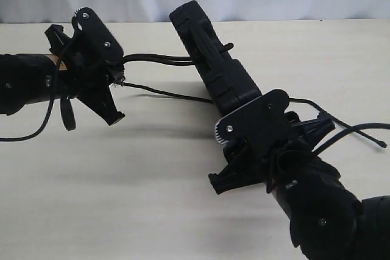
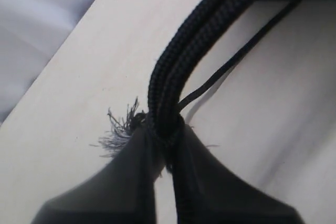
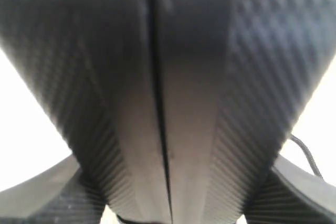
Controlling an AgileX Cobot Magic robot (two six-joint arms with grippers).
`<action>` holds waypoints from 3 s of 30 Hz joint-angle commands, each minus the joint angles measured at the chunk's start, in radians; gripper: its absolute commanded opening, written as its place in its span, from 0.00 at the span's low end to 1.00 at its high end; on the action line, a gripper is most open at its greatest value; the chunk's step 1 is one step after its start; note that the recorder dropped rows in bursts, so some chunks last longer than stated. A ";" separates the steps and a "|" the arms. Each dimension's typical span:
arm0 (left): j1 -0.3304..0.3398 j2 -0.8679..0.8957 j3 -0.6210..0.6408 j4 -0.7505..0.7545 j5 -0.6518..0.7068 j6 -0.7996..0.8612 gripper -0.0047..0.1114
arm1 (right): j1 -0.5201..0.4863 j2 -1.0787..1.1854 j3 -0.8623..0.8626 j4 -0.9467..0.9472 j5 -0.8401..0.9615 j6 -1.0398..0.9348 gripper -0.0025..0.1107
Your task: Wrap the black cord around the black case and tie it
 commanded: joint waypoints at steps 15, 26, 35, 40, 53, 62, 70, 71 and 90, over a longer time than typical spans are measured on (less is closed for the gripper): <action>-0.137 0.069 -0.045 0.004 -0.057 -0.101 0.04 | 0.093 0.240 -0.063 -0.021 0.187 -0.083 0.06; -0.090 0.114 -0.040 0.455 -0.173 -0.635 0.04 | 0.093 0.269 -0.139 0.087 0.168 -0.110 0.65; -0.057 0.121 -0.040 0.469 -0.198 -0.635 0.04 | 0.093 0.008 -0.134 0.286 -0.052 -0.347 0.65; -0.036 0.121 -0.040 0.476 -0.197 -0.635 0.04 | 0.093 -0.243 -0.134 0.513 -0.243 -0.614 0.65; -0.036 0.121 -0.040 0.497 -0.180 -0.635 0.04 | -0.733 -0.261 -0.469 2.006 -0.226 -2.142 0.41; -0.036 0.121 -0.040 0.497 -0.146 -0.635 0.04 | -0.959 0.008 -0.658 2.544 0.133 -2.446 0.41; -0.036 0.121 -0.040 0.499 -0.148 -0.631 0.04 | -0.930 0.046 -0.632 2.554 0.130 -2.435 0.41; -0.036 0.121 -0.040 0.499 -0.146 -0.631 0.04 | -0.930 0.046 -0.630 2.546 0.130 -2.430 0.41; -0.036 0.121 -0.040 0.500 -0.148 -0.629 0.04 | -0.930 0.046 -0.501 2.622 -0.092 -2.331 0.41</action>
